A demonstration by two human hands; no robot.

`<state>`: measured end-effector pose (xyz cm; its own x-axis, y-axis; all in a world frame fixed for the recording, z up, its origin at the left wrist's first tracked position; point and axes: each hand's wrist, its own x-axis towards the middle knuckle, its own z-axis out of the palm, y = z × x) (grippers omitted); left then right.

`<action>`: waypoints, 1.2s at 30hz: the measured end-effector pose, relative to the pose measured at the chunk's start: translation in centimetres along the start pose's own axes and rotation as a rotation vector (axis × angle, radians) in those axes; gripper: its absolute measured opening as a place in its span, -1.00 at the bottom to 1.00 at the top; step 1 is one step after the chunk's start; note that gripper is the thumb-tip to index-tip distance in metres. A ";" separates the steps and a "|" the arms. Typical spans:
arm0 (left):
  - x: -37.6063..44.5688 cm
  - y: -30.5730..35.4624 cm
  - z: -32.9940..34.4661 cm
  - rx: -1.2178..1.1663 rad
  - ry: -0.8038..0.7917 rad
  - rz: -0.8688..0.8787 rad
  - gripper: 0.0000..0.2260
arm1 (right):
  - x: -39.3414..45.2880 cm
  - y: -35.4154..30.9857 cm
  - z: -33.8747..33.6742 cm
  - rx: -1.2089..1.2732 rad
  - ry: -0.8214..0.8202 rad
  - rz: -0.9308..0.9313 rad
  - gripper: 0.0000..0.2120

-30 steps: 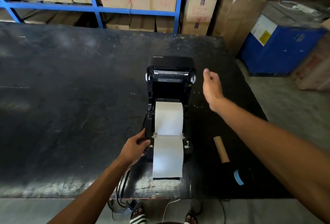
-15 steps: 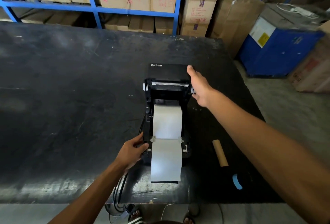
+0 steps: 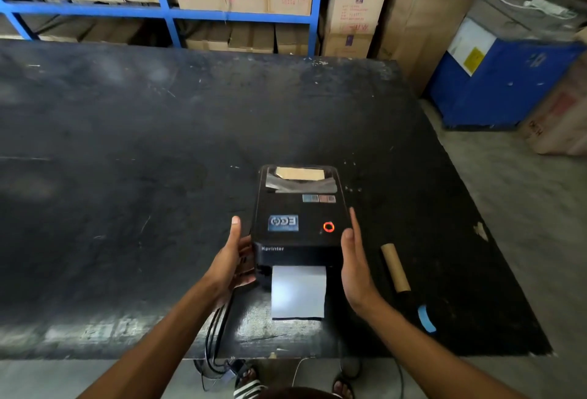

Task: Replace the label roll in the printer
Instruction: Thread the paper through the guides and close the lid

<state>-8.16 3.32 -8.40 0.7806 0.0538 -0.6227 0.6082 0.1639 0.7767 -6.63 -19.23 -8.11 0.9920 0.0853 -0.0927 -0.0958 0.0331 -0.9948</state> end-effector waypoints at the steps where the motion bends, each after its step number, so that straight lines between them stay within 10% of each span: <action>1: -0.1 0.1 -0.1 0.009 -0.008 -0.001 -0.29 | -0.4 0.5 0.1 0.001 0.008 0.007 -0.45; 36: -0.7 -0.8 -0.1 0.077 -0.083 0.135 -0.47 | -1.4 3.1 -1.2 0.120 0.002 0.327 -0.50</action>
<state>-9.23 3.25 -8.60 0.8634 -0.0119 -0.5043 0.5034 0.0845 0.8599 -8.21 -20.46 -11.12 0.9072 0.1088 -0.4064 -0.4178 0.1209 -0.9005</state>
